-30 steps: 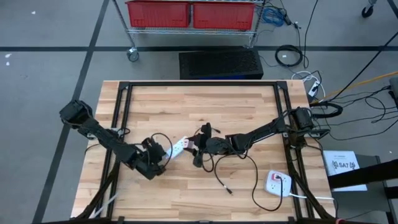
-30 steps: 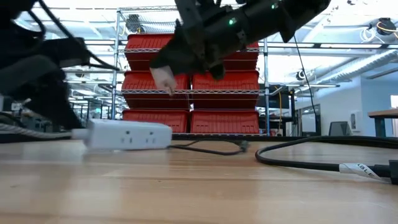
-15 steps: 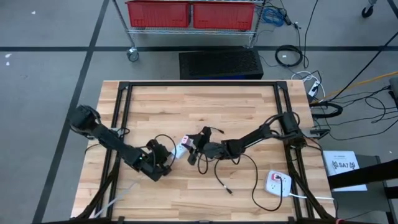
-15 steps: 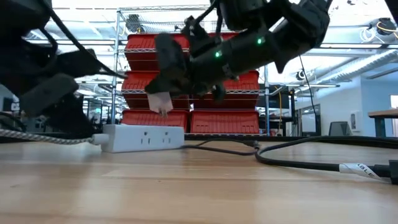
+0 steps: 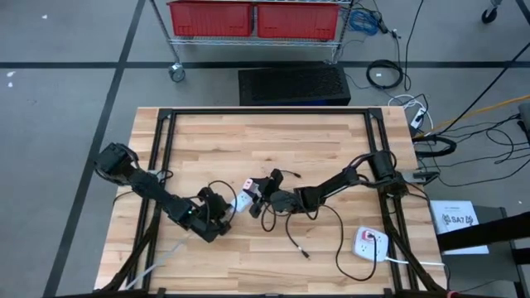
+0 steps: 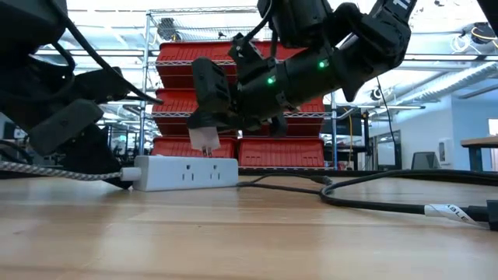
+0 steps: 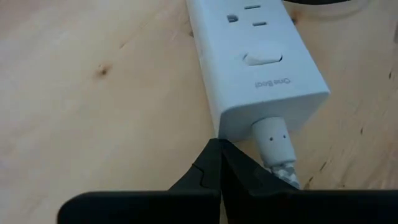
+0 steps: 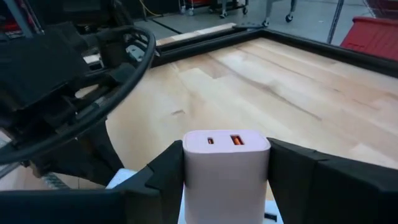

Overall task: Insert USB
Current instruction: Insert the pink charger adapter into the left white outlet extension

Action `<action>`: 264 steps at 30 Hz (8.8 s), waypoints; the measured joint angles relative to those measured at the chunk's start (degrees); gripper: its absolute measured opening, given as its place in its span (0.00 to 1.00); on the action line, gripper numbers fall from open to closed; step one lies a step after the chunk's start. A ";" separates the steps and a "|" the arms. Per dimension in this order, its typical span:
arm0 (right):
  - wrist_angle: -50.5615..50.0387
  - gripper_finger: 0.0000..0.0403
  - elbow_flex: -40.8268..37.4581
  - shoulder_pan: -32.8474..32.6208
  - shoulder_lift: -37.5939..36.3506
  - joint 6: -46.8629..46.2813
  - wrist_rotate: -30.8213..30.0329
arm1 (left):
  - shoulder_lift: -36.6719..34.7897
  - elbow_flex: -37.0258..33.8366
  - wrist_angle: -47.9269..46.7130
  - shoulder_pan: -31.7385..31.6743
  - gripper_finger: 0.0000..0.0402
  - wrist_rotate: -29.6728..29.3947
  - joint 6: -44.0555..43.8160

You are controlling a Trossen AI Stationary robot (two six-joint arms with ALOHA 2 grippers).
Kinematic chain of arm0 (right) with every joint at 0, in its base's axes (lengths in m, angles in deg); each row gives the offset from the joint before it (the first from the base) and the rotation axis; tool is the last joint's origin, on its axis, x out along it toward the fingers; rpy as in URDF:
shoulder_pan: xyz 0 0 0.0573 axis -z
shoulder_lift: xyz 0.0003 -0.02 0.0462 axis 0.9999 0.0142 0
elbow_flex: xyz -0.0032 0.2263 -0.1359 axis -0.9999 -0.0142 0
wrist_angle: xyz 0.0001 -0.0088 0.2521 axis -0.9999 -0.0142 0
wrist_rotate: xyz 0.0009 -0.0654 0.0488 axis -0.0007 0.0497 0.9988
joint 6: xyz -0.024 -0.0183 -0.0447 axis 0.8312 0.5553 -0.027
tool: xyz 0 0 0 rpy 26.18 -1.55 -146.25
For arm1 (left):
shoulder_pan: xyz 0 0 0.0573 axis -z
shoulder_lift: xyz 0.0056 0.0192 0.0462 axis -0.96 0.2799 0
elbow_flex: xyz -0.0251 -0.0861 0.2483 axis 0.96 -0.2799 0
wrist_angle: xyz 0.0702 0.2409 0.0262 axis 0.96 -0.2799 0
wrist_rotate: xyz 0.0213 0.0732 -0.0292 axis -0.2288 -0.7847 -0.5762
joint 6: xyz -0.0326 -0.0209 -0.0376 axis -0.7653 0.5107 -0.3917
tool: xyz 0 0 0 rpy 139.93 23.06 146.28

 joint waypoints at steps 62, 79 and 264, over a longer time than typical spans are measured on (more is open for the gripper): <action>6.50 0.40 -0.09 -10.13 -5.06 14.42 9.73 | -0.17 0.07 40.80 12.94 0.00 -18.76 25.62; 15.49 0.40 -0.02 -14.25 -8.42 18.18 11.37 | -0.09 0.31 62.70 10.67 0.26 0.64 51.66; -33.74 0.65 -0.02 -12.19 -31.72 4.76 20.52 | -0.13 5.67 63.51 -2.86 0.46 13.74 62.09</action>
